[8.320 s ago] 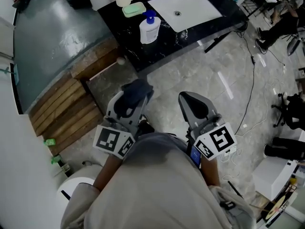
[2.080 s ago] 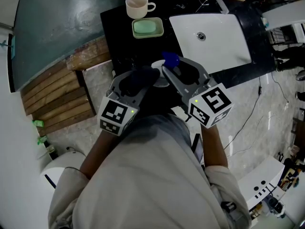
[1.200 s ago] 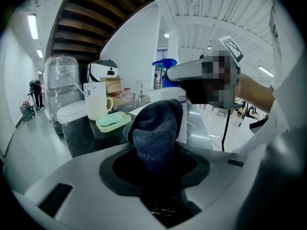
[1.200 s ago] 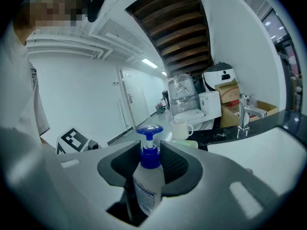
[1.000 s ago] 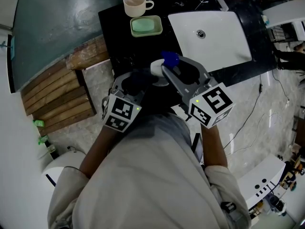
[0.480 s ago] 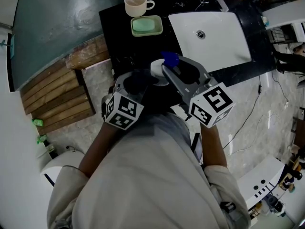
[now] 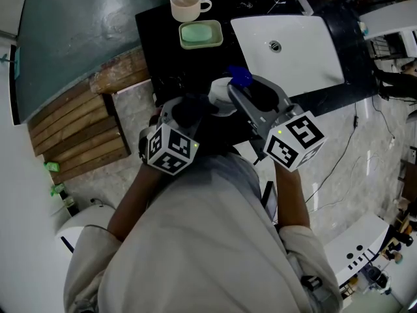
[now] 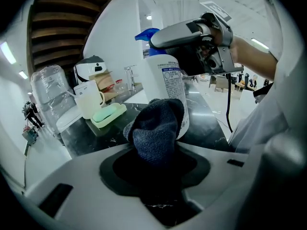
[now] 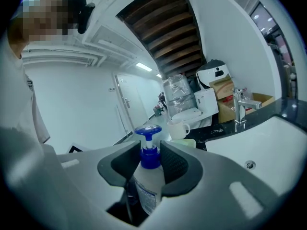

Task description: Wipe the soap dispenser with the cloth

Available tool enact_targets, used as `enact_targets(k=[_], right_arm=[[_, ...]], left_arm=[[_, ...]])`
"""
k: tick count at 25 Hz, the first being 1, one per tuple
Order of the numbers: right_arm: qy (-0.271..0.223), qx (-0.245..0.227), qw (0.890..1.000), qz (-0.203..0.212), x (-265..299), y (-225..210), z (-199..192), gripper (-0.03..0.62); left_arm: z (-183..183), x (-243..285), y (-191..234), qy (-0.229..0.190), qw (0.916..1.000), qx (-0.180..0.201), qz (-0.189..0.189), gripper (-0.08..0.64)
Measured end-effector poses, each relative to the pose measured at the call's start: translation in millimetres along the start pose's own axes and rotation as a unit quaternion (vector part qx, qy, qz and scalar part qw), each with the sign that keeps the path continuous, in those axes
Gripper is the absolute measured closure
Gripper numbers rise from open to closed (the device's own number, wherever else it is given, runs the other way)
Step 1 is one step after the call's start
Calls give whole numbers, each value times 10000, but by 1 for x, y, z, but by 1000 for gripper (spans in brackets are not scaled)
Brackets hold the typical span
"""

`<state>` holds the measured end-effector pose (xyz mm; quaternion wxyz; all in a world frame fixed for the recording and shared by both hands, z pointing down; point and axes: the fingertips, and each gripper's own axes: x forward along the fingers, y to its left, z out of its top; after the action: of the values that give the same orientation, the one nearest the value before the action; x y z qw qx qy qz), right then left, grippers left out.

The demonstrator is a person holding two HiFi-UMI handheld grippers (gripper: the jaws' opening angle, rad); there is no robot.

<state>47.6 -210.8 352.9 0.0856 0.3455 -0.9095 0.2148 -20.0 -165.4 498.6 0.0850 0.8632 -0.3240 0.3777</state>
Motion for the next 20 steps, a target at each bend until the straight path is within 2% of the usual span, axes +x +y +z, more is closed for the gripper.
enact_targets(k=[20], right_arm=[[-248,281,9993,27,-4,-6,10,471]], left_arm=[[0,0,0,7,10000,-24,1,397]])
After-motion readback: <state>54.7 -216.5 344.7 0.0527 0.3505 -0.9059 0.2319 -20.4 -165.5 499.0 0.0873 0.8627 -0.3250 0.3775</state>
